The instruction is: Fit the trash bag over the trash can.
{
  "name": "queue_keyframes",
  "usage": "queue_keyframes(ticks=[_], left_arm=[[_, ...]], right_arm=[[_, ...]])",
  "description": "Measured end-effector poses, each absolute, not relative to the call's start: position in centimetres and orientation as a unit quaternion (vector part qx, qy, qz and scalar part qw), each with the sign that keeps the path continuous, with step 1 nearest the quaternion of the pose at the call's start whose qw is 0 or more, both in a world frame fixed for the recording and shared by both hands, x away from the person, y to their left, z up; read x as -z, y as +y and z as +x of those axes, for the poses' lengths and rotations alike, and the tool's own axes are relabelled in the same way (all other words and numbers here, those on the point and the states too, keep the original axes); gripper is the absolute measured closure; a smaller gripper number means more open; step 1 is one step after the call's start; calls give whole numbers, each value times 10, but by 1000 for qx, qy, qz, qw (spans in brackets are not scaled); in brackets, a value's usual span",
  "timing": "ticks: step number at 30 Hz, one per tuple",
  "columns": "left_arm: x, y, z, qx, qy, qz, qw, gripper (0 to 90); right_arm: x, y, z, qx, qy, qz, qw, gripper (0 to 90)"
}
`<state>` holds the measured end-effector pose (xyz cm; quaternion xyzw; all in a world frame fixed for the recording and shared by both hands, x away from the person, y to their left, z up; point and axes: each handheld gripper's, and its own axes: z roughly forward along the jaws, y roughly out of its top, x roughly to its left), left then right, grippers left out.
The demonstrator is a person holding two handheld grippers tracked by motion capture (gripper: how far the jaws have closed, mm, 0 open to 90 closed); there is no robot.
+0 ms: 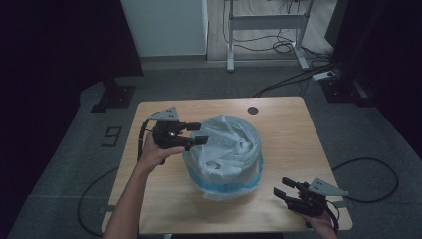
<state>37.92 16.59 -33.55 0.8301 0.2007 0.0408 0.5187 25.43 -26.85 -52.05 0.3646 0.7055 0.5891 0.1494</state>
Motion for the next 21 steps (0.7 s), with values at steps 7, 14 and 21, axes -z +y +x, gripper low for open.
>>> queue_keyframes(ticks=[7, 14, 21], left_arm=[[344, 139, 391, -32, 187, 869, 457, 427], [342, 123, 398, -21, 171, 881, 441, 442], [345, 98, 403, -15, 149, 917, 371, 475]], right_arm=[[522, -267, 254, -587, 707, 366, 148, 398], [524, -266, 255, -584, 710, 366, 145, 398], [524, -267, 254, -584, 710, 366, 146, 398]])
